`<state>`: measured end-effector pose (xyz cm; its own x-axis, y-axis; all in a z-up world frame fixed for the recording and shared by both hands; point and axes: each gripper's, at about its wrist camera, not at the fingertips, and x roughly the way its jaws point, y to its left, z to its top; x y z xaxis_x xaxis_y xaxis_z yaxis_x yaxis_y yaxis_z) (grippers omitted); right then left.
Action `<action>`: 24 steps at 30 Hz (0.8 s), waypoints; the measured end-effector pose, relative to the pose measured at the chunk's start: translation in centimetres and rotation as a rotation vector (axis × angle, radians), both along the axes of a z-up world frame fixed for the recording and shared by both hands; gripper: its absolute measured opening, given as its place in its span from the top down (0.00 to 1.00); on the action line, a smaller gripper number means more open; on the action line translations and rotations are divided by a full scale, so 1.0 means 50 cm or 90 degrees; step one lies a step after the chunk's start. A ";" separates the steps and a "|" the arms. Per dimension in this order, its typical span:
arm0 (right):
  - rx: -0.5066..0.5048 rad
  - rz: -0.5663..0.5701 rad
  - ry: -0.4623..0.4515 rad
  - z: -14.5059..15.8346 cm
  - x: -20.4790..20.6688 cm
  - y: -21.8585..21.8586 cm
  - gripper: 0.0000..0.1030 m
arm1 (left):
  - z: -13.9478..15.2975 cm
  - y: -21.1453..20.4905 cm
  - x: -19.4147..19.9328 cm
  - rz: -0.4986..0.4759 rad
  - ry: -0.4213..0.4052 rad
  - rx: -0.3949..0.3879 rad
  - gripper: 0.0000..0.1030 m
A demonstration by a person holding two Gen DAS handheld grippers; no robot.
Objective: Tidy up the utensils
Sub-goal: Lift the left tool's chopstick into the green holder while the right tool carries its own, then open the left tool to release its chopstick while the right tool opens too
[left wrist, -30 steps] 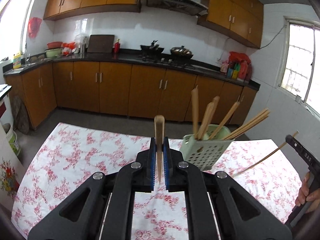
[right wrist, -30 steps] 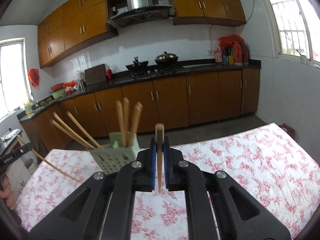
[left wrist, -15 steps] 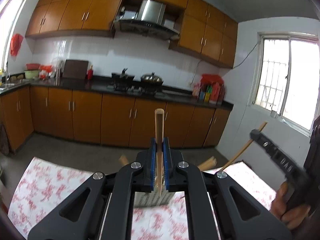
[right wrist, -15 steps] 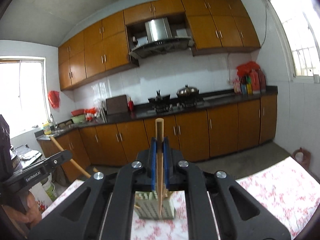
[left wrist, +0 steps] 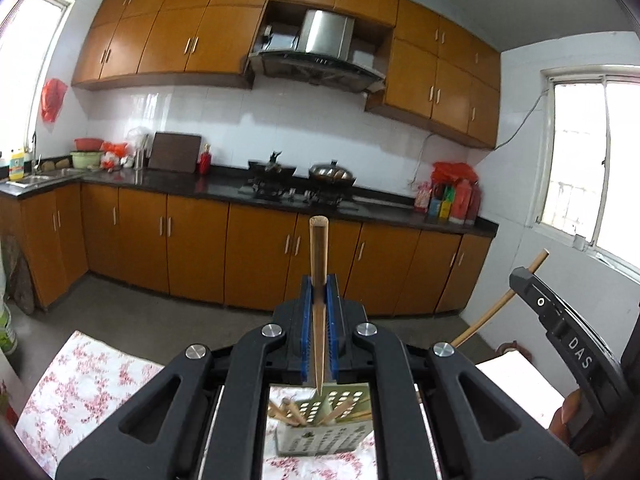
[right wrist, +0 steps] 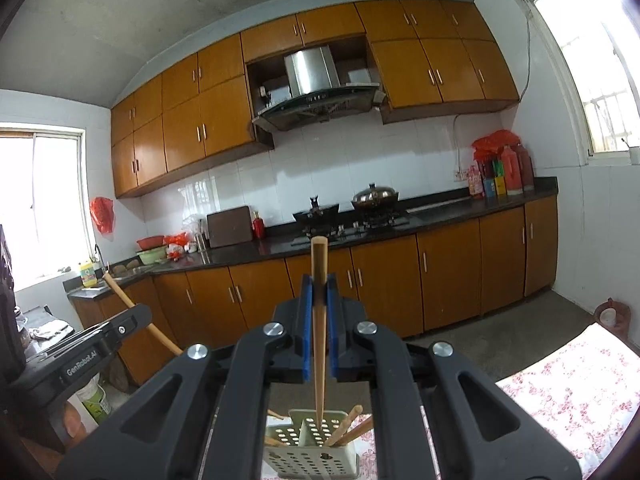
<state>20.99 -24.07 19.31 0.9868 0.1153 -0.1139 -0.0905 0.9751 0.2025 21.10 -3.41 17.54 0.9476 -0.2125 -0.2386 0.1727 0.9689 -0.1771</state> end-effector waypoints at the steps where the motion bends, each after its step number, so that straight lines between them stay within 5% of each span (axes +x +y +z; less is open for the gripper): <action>1: 0.001 0.001 0.007 -0.009 0.007 0.002 0.92 | -0.010 0.002 0.005 0.002 0.008 0.003 0.93; 11: -0.009 0.005 0.057 -0.062 0.044 0.023 0.91 | -0.045 0.003 0.015 -0.012 0.055 0.020 0.93; 16: -0.015 -0.004 0.048 -0.058 0.020 0.021 0.79 | -0.039 0.010 0.003 -0.015 0.057 0.019 0.91; 18: -0.016 -0.008 0.046 -0.054 0.007 0.017 0.76 | -0.034 0.015 -0.004 -0.012 0.054 0.015 0.83; 20: -0.018 -0.014 0.042 -0.052 -0.009 0.013 0.70 | -0.027 0.022 -0.015 -0.006 0.044 0.011 0.65; 24: -0.019 -0.021 0.040 -0.054 -0.049 0.000 0.57 | -0.019 0.041 -0.042 0.000 0.033 0.007 0.64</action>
